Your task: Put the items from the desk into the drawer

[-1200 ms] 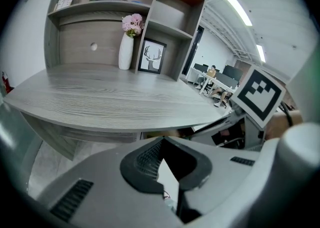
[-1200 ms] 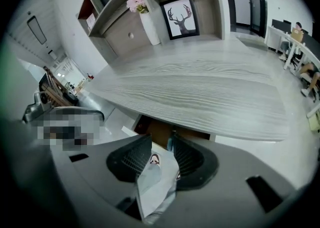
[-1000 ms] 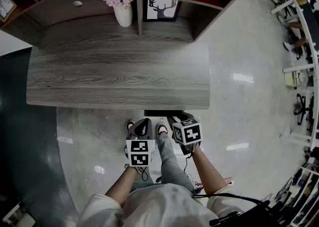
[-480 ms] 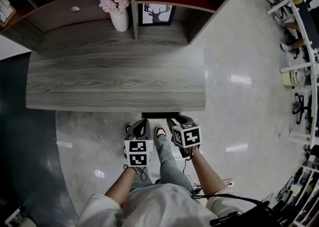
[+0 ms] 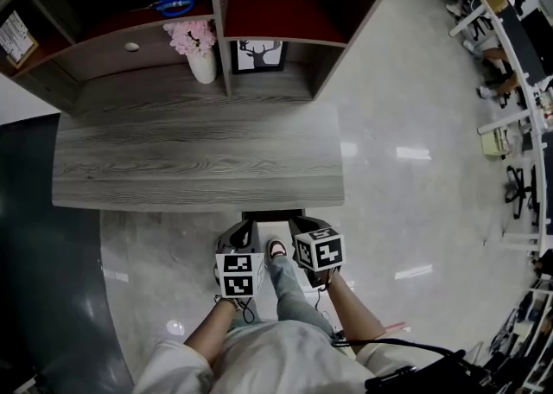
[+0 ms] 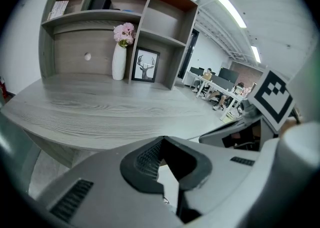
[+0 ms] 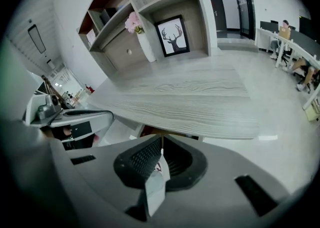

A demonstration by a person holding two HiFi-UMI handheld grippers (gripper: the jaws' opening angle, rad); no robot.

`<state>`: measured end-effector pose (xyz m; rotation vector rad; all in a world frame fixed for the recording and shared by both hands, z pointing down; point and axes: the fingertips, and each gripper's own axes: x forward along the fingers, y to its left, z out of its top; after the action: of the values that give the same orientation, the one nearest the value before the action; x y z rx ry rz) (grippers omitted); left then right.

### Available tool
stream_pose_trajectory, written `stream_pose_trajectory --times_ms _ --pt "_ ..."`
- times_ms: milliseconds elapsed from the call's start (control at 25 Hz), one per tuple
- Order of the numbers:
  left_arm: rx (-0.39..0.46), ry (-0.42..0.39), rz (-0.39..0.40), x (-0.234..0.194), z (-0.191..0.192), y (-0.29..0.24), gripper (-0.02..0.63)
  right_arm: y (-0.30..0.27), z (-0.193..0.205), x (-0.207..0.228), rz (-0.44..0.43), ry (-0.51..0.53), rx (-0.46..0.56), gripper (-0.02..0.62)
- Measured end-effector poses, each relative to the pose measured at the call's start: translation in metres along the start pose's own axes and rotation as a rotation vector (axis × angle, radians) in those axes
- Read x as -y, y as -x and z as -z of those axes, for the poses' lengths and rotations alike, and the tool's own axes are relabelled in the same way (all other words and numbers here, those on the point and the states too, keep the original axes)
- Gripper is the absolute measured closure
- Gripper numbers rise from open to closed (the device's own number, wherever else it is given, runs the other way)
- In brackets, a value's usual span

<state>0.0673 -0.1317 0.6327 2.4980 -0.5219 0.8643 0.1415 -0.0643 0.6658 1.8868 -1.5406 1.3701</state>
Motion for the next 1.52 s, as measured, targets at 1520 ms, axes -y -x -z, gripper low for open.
stream_pose_trajectory --times_ms 1520 --pt "0.394 -0.196 0.057 0.044 -0.206 0.075 0.607 0.159 -0.192 -0.006 0.097 0.097 0.608 0.597"
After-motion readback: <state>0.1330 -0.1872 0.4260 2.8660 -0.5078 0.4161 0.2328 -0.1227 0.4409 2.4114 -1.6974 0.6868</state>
